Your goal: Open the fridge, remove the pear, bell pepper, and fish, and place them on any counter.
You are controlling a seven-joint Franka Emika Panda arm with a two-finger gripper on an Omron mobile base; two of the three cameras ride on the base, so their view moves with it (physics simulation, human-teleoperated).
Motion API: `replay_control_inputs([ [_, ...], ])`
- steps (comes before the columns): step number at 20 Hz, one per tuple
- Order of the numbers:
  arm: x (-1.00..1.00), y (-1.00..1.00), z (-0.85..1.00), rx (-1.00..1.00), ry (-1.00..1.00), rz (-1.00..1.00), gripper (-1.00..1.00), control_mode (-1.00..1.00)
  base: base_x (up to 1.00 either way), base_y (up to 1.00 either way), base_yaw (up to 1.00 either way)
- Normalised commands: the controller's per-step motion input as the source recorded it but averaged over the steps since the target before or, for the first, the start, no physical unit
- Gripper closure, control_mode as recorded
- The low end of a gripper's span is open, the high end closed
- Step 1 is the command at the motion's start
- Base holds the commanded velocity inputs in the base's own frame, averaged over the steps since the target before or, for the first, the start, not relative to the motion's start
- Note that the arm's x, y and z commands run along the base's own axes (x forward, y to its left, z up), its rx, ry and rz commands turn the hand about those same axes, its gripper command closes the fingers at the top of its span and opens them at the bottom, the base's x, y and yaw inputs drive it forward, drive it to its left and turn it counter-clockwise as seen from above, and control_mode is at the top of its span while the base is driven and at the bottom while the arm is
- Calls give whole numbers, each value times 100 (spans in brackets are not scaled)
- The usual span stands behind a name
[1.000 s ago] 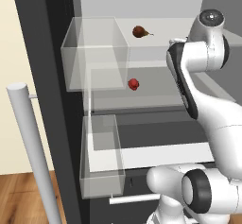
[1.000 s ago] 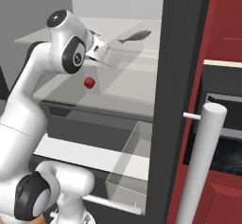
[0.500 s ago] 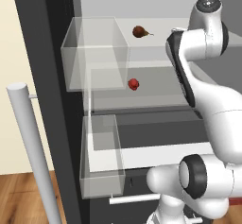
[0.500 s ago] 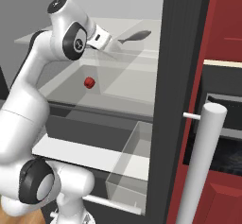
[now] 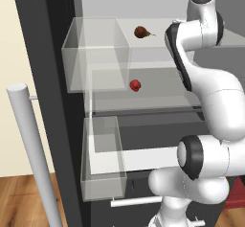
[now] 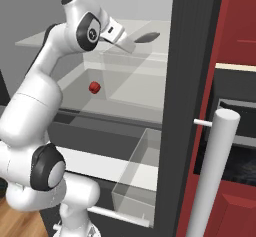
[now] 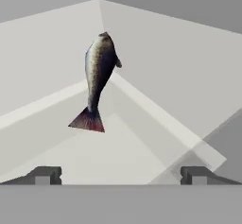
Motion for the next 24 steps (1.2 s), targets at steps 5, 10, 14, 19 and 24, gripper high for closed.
replay_control_inputs([
  [5, 52, -22, 7, 0, 1, -4, -100, -100, 0, 0, 0],
  [10, 57, -19, 2, 0, 1, -2, -100, -100, 0, 0, 0],
  [14, 63, -9, 0, 0, 2, -1, -100, -100, 0, 0, 0],
  [19, 63, -25, 0, 0, 8, 0, -100, -100, 0, 0, 0],
  [24, 29, -42, 0, 0, 9, 0, -100, -100, 0, 0, 0],
])
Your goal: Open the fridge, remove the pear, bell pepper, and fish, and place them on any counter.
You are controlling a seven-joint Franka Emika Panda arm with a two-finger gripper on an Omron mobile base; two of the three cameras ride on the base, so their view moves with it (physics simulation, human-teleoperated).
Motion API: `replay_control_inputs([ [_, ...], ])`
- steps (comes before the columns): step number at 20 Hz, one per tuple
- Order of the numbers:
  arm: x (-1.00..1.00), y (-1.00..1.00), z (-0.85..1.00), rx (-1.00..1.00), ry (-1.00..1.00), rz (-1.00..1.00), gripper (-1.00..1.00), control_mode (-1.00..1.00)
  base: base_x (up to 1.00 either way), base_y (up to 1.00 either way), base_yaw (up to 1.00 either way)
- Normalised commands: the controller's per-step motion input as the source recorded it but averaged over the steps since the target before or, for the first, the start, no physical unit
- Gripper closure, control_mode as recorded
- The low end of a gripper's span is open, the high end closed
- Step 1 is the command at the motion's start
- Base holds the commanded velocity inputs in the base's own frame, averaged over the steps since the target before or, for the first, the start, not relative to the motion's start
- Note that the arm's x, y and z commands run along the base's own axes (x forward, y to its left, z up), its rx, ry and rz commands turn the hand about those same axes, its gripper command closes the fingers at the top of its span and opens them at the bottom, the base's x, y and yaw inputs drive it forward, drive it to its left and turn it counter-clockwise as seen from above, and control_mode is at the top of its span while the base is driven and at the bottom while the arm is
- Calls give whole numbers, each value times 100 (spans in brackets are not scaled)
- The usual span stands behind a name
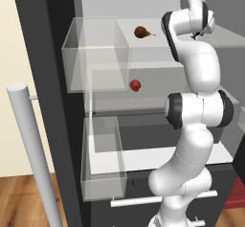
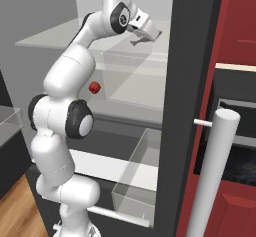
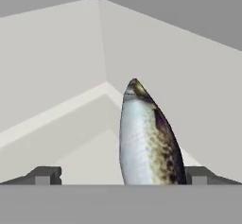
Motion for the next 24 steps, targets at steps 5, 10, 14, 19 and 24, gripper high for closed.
replay_control_inputs([
  [5, 18, -25, -3, 0, 6, 0, -100, -100, 0, 0, 0],
  [10, 1, -21, -23, 0, 1, 1, -100, -100, 0, 0, 0],
  [14, 7, -19, -39, 0, 1, 3, 100, -100, 0, 0, 0],
  [19, 6, -5, -16, 0, 1, 1, 100, -100, 0, 0, 0],
  [24, 0, 0, 0, 0, 0, 0, 100, -100, 0, 0, 0],
])
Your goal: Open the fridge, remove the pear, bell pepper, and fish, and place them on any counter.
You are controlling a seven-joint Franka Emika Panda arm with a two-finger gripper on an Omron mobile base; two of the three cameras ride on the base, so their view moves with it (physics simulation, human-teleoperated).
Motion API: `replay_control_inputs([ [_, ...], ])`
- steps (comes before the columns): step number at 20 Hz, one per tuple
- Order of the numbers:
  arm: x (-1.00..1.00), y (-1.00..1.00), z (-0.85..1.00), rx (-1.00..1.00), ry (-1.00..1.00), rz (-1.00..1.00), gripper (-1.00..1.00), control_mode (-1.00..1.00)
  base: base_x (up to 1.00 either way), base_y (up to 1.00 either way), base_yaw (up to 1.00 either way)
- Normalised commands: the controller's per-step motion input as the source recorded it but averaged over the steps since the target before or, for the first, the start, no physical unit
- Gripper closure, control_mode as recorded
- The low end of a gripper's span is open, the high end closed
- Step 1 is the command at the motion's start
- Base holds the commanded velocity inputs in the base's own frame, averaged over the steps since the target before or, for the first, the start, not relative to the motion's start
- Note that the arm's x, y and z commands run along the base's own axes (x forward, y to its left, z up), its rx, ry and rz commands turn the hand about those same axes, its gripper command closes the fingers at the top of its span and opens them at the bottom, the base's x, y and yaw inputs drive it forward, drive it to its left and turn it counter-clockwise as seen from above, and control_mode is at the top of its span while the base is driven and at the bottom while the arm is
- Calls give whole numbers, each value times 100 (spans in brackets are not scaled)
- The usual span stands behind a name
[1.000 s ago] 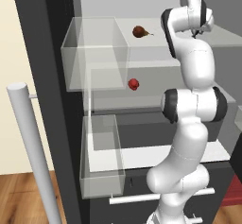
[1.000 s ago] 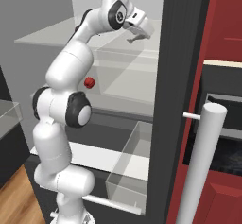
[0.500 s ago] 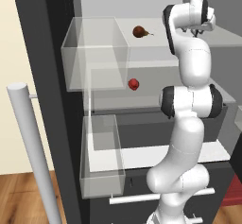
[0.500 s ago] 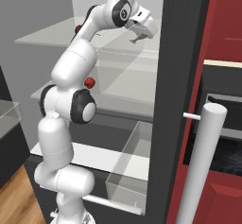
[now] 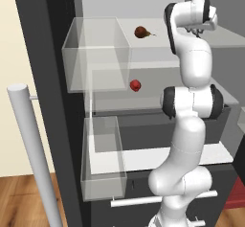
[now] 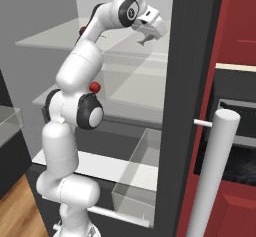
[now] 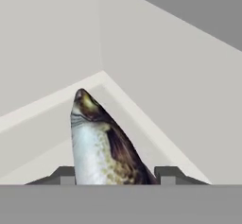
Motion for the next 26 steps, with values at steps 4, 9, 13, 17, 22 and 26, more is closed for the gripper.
replay_control_inputs([
  [4, -18, 1, -11, -8, -2, 0, 100, -100, 0, 0, 0],
  [9, -93, 21, -59, -18, -8, 3, 100, -100, 0, 0, 0],
  [13, -100, 56, -48, -20, -1, 13, 100, -100, 0, 0, 0],
  [17, -100, 78, -42, -20, -19, 22, 100, -100, 0, 0, 0],
  [22, -100, 53, -7, -6, -35, 14, 100, -100, 0, 0, 0],
  [26, -100, 24, 39, 6, -23, 10, 100, -100, 0, 0, 0],
])
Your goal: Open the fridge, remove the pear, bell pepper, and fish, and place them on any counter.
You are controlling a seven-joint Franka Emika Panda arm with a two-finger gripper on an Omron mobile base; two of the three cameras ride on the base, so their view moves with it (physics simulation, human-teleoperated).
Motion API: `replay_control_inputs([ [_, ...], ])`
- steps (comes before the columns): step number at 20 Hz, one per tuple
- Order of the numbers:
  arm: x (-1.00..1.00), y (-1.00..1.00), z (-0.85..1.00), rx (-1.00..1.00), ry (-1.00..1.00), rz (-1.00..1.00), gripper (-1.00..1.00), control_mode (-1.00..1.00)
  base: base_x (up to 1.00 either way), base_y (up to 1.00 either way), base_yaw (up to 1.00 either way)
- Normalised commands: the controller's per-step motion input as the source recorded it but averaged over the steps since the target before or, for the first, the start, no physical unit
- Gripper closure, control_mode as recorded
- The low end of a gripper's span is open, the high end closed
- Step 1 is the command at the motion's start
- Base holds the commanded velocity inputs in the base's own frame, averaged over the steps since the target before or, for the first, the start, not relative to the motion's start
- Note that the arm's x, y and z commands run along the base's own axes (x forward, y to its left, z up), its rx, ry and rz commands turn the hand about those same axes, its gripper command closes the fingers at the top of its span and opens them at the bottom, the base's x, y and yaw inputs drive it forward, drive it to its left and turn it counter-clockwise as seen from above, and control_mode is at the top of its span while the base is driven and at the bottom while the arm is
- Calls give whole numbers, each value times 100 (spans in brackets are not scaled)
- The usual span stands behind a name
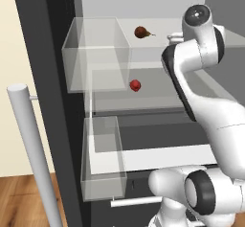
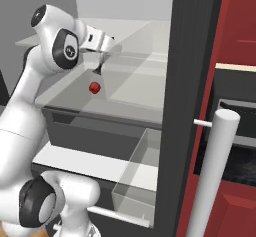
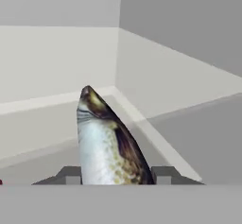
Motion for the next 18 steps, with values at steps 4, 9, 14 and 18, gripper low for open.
replay_control_inputs([
  [4, -100, 11, 41, 9, -9, 12, 100, -100, 0, 0, 0],
  [9, -100, 7, 8, 4, 3, 17, 100, -100, 0, 0, 0],
  [14, -95, 29, -1, 0, 4, 17, 100, -100, 0, 0, 0],
  [18, -55, 16, 0, 0, 0, 13, 100, -100, 0, 0, 0],
])
